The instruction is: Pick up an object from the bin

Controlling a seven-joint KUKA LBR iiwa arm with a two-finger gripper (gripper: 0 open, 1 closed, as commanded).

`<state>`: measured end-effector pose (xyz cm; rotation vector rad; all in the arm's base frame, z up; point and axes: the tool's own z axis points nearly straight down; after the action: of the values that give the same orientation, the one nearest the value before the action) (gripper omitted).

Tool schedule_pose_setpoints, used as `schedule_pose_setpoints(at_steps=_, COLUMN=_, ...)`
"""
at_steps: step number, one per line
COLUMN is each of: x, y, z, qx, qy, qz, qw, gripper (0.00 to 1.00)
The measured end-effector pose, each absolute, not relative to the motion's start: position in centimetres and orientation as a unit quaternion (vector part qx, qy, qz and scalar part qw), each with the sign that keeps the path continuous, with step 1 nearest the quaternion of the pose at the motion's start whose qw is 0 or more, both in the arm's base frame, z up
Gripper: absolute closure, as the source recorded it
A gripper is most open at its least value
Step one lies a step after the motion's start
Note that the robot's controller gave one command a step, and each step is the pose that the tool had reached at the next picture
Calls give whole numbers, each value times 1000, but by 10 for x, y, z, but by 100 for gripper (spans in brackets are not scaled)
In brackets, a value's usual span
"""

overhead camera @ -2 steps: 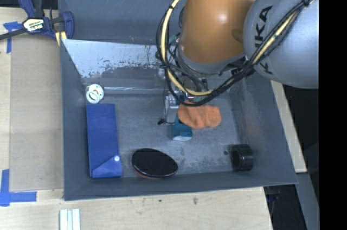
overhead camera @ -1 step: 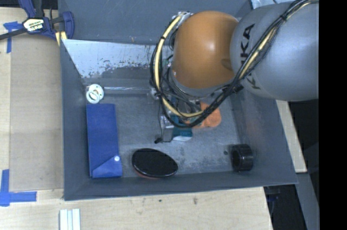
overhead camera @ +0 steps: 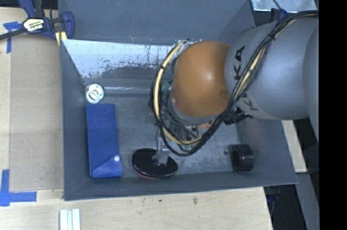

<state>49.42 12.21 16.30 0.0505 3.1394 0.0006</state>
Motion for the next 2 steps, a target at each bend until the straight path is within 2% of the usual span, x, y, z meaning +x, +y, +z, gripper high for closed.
schedule_pose_setpoints(at_steps=1, x=482, y=122, z=160, qx=-99, qy=995, qz=0, qw=1, gripper=0)
schedule_pose_setpoints(at_steps=2, x=484, y=109, z=91, qx=59, qy=998, qz=0, qw=-1, gripper=0)
